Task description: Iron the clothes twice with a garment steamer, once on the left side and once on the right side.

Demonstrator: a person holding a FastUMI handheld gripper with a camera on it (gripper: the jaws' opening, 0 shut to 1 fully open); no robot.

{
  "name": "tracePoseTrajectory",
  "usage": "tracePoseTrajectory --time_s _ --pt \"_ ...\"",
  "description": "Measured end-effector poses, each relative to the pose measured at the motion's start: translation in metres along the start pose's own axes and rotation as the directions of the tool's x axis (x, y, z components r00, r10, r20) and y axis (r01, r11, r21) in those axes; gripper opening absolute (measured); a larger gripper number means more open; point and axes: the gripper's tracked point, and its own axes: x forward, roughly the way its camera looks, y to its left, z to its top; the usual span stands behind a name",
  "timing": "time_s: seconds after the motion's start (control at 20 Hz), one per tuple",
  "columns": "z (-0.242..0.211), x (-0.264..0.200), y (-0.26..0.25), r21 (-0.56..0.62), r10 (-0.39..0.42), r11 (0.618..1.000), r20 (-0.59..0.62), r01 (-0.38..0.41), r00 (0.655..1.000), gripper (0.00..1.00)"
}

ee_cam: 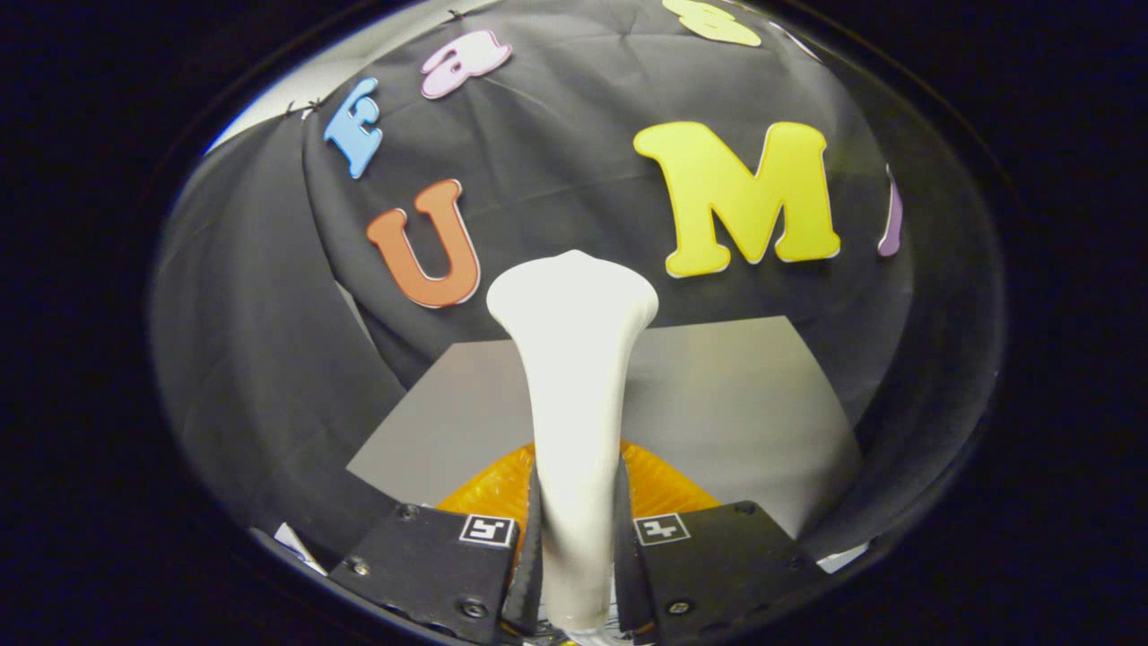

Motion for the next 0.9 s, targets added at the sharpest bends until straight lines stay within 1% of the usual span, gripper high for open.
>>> tracePoseTrajectory --time_s 0.15,0.3,0.45,0.6,0.8,0.9 --pt "0.008 -0.045 0.0 -0.007 0.029 1.0 0.053 -0.029 0.998 0.35" --pt "0.017 -0.101 -0.002 -0.015 0.073 0.997 0.117 -0.072 0.99 0.35" --pt "0.031 -0.155 -0.014 -0.008 0.083 0.996 0.198 -0.083 0.977 0.35" --pt "0.044 -0.21 -0.028 -0.01 0.061 0.998 0.287 -0.06 0.956 0.35" --pt "0.056 -0.278 -0.052 0.017 0.01 1.0 0.389 -0.018 0.921 0.35" --pt "0.055 -0.311 -0.072 0.031 -0.033 0.999 0.432 0.021 0.901 0.35"
